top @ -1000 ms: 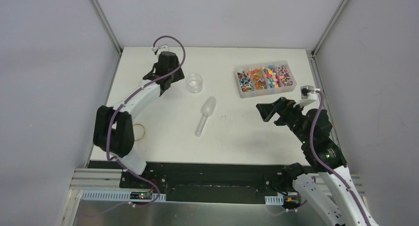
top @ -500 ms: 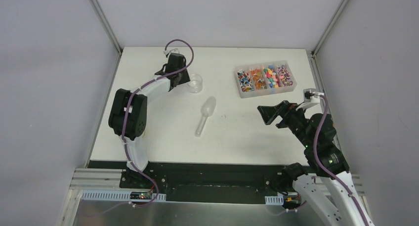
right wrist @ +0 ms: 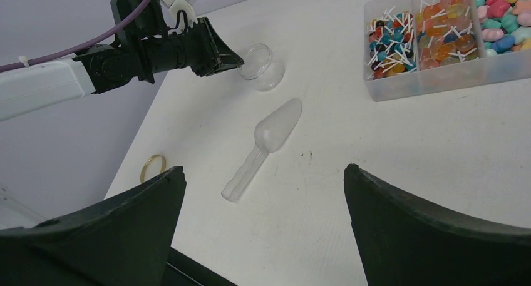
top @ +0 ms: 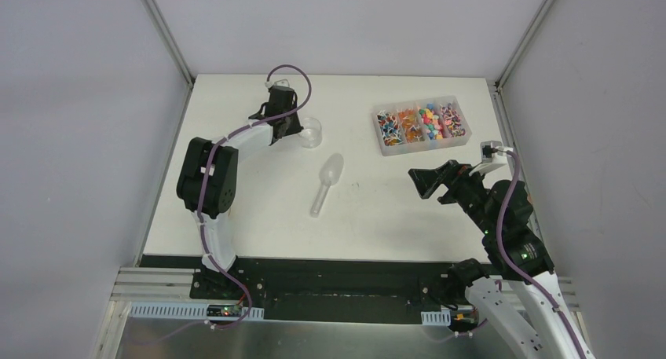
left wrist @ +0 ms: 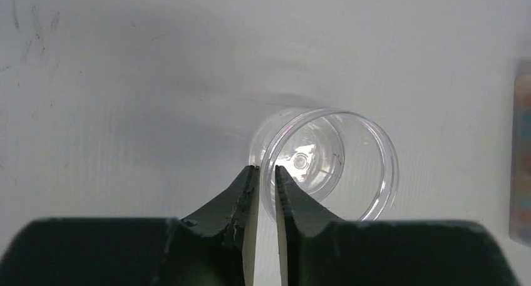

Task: Pack the candies
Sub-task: Pick up the packing bottle from the center of the board.

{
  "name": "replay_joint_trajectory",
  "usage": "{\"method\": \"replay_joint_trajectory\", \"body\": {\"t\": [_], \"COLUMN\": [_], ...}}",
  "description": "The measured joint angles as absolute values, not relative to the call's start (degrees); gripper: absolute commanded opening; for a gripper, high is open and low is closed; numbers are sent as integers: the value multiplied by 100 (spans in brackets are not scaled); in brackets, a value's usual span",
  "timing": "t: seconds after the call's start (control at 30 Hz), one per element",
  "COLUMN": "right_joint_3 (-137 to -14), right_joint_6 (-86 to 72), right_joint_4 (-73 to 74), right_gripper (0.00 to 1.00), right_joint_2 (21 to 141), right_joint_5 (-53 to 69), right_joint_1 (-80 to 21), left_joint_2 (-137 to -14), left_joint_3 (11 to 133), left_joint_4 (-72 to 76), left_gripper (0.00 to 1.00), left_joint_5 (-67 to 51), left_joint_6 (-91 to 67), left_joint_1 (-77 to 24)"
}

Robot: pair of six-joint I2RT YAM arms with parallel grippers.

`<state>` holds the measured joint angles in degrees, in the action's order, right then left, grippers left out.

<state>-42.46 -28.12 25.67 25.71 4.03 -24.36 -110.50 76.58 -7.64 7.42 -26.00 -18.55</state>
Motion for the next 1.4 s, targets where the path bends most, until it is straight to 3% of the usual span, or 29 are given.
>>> {"method": "replay_joint_trajectory", "body": {"t": [0.2, 0.8, 1.4], "right_joint_3": [-4246, -4246, -4246], "right_joint_6": [-2814, -2864, -3280], "right_joint_4": [2569, 2764, 3162], "right_gripper": [100, 100, 100], "right_joint_2": [2571, 2571, 2091], "right_joint_5": [401, 239, -775], "right_joint_1": [-2436, -2436, -2438], "left_joint_2": [-11050, -10744, -9900], "left_joint_3": [7679, 7937, 7937], "left_joint_4": [-768, -1135, -1634], "left_gripper": [0, 0, 0], "left_joint_5": [707, 720, 1037], "left_joint_6": [-2471, -1896, -1682], "left_joint_1": [-1855, -2029, -4381]}}
